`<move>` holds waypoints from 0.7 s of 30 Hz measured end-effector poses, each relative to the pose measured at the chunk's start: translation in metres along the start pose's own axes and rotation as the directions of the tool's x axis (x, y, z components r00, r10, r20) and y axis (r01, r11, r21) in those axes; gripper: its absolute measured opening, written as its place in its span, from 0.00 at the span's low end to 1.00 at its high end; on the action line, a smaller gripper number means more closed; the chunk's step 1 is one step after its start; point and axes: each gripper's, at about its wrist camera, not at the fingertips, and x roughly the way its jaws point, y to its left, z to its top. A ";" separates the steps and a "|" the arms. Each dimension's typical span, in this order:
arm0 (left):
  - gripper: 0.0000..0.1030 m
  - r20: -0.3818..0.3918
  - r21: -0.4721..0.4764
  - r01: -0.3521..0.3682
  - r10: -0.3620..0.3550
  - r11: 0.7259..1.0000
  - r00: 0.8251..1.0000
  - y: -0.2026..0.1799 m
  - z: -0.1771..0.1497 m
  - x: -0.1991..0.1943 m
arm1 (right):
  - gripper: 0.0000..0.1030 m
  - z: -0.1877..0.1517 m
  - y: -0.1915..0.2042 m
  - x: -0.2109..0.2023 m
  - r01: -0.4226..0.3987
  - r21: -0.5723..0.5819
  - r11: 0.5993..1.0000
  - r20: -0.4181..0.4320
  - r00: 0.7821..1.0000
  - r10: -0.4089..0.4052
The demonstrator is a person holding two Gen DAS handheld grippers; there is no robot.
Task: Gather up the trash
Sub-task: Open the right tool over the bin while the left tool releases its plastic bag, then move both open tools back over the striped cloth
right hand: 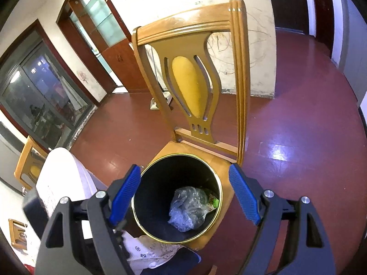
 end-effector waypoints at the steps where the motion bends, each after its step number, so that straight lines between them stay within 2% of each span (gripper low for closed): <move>1: 0.94 0.018 -0.020 -0.014 0.014 1.000 1.000 0.008 0.001 -0.011 | 0.77 -0.001 0.003 -0.001 -0.003 -0.005 1.000 0.002 1.000 0.003; 7: 0.94 0.135 -0.153 -0.086 0.107 0.984 0.985 0.069 -0.004 -0.099 | 0.77 -0.008 0.048 -0.011 -0.065 -0.095 0.993 0.018 0.998 0.067; 9: 0.94 0.175 -0.176 -0.124 0.155 0.976 0.972 0.087 -0.013 -0.134 | 0.77 -0.012 0.074 -0.017 -0.110 -0.145 0.983 0.018 0.993 0.114; 12: 0.94 0.226 -0.191 -0.227 0.268 0.955 0.937 0.114 -0.034 -0.200 | 0.77 -0.021 0.118 -0.025 -0.182 -0.220 0.958 0.005 0.982 0.188; 14: 0.94 0.249 -0.217 -0.336 0.385 0.917 0.889 0.130 -0.053 -0.248 | 0.77 -0.030 0.151 -0.032 -0.238 -0.273 0.932 -0.010 0.970 0.245; 15: 0.94 0.256 -0.236 -0.391 0.445 0.889 0.858 0.137 -0.062 -0.270 | 0.77 -0.036 0.170 -0.036 -0.270 -0.302 0.914 -0.021 0.961 0.277; 18: 0.94 0.256 -0.314 -0.535 0.613 0.784 0.748 0.157 -0.096 -0.336 | 0.77 -0.054 0.223 -0.049 -0.354 -0.376 0.856 -0.057 0.931 0.361; 19: 0.94 0.245 -0.351 -0.583 0.673 0.732 0.697 0.165 -0.112 -0.362 | 0.77 -0.062 0.240 -0.054 -0.381 -0.400 0.833 -0.071 0.920 0.386; 21: 0.94 0.221 -0.399 -0.634 0.741 0.662 0.634 0.174 -0.130 -0.393 | 0.77 -0.082 0.280 -0.065 -0.440 -0.458 0.772 -0.113 0.891 0.441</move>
